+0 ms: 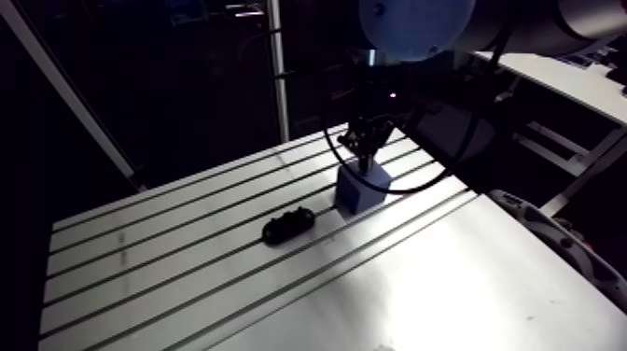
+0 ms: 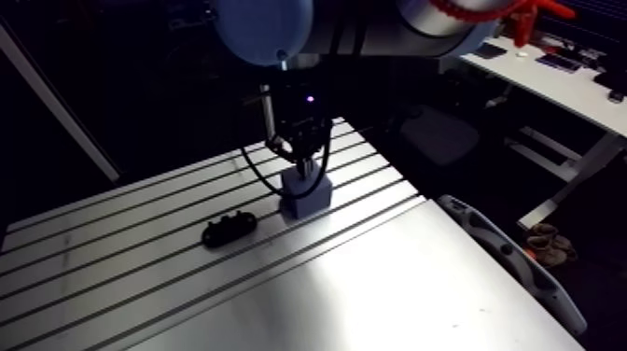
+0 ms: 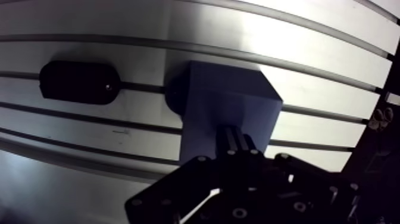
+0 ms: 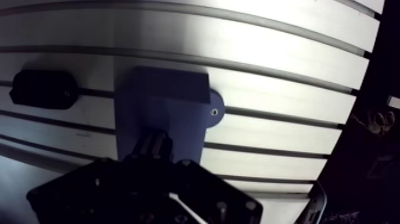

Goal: Pick up the M10 bolt and insert it into the hex recess until seated.

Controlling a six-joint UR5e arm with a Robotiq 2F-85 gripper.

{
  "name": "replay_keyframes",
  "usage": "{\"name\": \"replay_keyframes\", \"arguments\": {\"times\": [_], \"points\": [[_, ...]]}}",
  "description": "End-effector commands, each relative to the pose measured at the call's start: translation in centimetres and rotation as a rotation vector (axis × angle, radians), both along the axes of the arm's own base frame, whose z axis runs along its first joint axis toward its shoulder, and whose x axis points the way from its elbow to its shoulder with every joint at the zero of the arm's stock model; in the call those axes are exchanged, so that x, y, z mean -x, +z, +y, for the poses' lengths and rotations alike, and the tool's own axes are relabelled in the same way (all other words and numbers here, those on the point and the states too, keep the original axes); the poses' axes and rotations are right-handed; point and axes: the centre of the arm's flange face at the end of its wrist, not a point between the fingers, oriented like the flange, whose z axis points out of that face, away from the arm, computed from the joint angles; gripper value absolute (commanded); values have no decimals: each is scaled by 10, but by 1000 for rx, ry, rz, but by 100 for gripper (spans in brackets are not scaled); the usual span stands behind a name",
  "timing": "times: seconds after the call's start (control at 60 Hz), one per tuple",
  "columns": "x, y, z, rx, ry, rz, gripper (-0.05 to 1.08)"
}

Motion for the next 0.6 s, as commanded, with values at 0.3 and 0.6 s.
{"name": "replay_keyframes", "arguments": {"times": [0.3, 0.6], "points": [[1, -4, 0, 3, 2, -6, 108], [2, -5, 1, 4, 3, -6, 108]]}}
